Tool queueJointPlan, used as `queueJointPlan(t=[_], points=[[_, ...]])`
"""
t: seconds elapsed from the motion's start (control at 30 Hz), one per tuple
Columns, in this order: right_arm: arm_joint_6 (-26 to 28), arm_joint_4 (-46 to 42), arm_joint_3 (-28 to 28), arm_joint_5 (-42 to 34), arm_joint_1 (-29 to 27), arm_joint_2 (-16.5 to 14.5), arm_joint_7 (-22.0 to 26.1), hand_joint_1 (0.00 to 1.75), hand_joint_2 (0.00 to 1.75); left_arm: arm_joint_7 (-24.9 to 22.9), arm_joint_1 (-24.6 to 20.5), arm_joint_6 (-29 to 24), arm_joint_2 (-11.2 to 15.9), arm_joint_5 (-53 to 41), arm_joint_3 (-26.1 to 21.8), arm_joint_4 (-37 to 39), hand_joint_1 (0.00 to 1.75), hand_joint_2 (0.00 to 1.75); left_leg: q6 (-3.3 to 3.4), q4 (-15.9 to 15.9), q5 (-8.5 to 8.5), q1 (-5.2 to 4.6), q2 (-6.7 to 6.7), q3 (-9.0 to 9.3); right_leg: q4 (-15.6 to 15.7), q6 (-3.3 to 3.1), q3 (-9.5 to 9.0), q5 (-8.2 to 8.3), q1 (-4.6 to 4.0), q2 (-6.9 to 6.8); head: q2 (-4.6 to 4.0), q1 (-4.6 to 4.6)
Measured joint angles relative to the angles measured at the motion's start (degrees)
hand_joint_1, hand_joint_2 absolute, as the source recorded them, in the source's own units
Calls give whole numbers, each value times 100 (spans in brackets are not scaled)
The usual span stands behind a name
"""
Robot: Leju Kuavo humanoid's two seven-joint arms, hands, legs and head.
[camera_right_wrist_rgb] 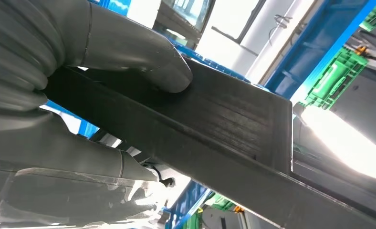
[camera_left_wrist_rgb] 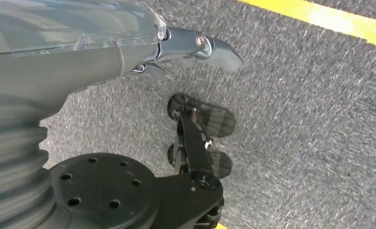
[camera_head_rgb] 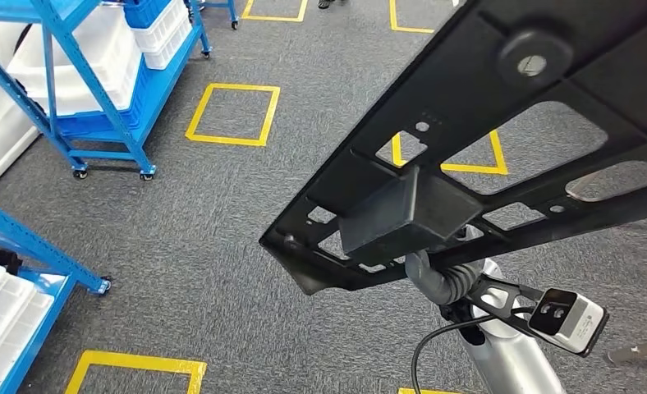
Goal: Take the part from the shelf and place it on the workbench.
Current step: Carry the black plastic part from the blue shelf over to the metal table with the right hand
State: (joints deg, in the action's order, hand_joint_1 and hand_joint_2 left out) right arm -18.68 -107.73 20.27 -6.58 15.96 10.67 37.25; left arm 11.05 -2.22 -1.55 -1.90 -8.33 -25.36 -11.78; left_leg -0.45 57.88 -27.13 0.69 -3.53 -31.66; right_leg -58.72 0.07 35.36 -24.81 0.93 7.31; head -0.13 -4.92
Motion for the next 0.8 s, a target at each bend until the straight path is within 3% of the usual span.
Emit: queueJointPlan(t=[0.03, 0.1, 0.17, 0.2, 0.23, 0.27, 0.33, 0.37, 0.43, 0.47, 0.53, 0.6, 0.67, 0.73, 0.77, 0.8], points=[[0, -6, -9, -11, -13, 0, -2, 175, 175, 4, -14, 0, -2, -1, -7, 0, 0, 175, 37, -25, 23, 5, 66, 13, -2, 35, 10, 3, 4, -1, 0, 0], [4, -25, -34, -42, -29, -1, -5, 175, 175, 10, -25, -1, -4, -4, -20, 0, 0, 175, 115, -84, 71, 28, 199, 31, -211, 77, 116, -145, -21, -229, 0, 2], [6, -38, -46, -67, -66, -10, -7, 175, 175, -3, -9, -10, -1, -8, -37, 0, 0, 175, 159, -102, 82, 14, 336, 26, -866, 96, 414, -512, -20, -559, 0, 4], [9, -36, -46, -76, -98, -16, -8, 175, 175, -14, 2, -18, 1, -9, -47, 0, 0, 175, 168, -100, 79, 3, 409, 21, -1247, 111, 585, -679, -8, -638, 0, 4], [13, -30, -46, -91, -137, -21, -9, 175, 175, -27, 9, -26, 2, -9, -56, 0, 0, 175, 170, -97, 75, -5, 483, 17, -1498, 123, 691, -755, 4, -677, 0, 4], [18, -20, -46, -113, -166, -22, -10, 175, 175, -39, 12, -32, 1, -9, -63, 0, 0, 175, 169, -92, 69, -8, 555, 16, -1541, 130, 691, -721, 11, -702, 0, 4], [29, 5, -49, -172, -190, -22, -13, 175, 175, -52, 7, -36, -2, -14, -70, 0, 0, 175, 149, -79, 50, -11, 688, 25, -988, 117, 362, -410, 14, -798, 0, 4], [31, 14, -54, -205, -188, -22, -14, 175, 175, -55, 3, -36, -3, -28, -71, 0, 0, 175, 132, -73, 37, -18, 745, 34, -572, 95, 128, -276, -5, -940, 0, 5], [28, 20, -69, -258, -188, -22, -14, 175, 175, -53, -1, -34, -5, -77, -71, 0, 0, 175, 80, -61, 9, -48, 842, 51, -33, 32, -153, -154, -59, -1137, 0, 4], [26, 20, -85, -275, -199, -22, -13, 175, 175, -48, -4, -30, -5, -109, -69, 0, 0, 175, 53, -61, -2, -61, 895, 61, 42, 6, -177, -170, -85, -1165, 0, 3], [27, 5, -142, -280, -262, -21, -7, 175, 175, -27, -13, -7, -5, -183, -62, 0, 0, 175, -6, -65, -29, -66, 981, 83, 68, -47, -165, -148, -81, -1030, 0, 3], [33, -48, -214, -264, -342, -11, -1, 175, 175, -3, -14, 18, -3, -256, -53, 0, 0, 175, -63, 119, -189, -47, 820, 29, 109, -111, -176, -114, -45, -906, 0, 3], [51, -111, -278, -246, -414, -1, 1, 175, 175, 10, -1, 45, -2, -313, -41, 0, 0, 175, -101, 746, -555, -21, 534, -232, 125, -155, -179, -94, -25, -779, 0, 3], [72, -158, -343, -231, -512, 1, 1, 175, 175, 12, 18, 71, -3, -354, -22, 0, 0, 175, -126, 1453, -827, -10, 427, -564, 120, -166, -176, -91, -26, -629, 0, 3], [78, -184, -375, -224, -567, 1, 1, 175, 175, 13, 21, 78, -2, -369, -12, 0, 0, 175, -133, 1579, -810, -7, 413, -635, 115, -165, -177, -91, -26, -548, 0, 3], [79, -210, -406, -210, -617, 0, 1, 175, 175, 15, 22, 84, -2, -381, -2, 0, 0, 175, -133, 1473, -677, -2, 404, -602, 109, -160, -181, -93, -23, -464, 0, 3]])
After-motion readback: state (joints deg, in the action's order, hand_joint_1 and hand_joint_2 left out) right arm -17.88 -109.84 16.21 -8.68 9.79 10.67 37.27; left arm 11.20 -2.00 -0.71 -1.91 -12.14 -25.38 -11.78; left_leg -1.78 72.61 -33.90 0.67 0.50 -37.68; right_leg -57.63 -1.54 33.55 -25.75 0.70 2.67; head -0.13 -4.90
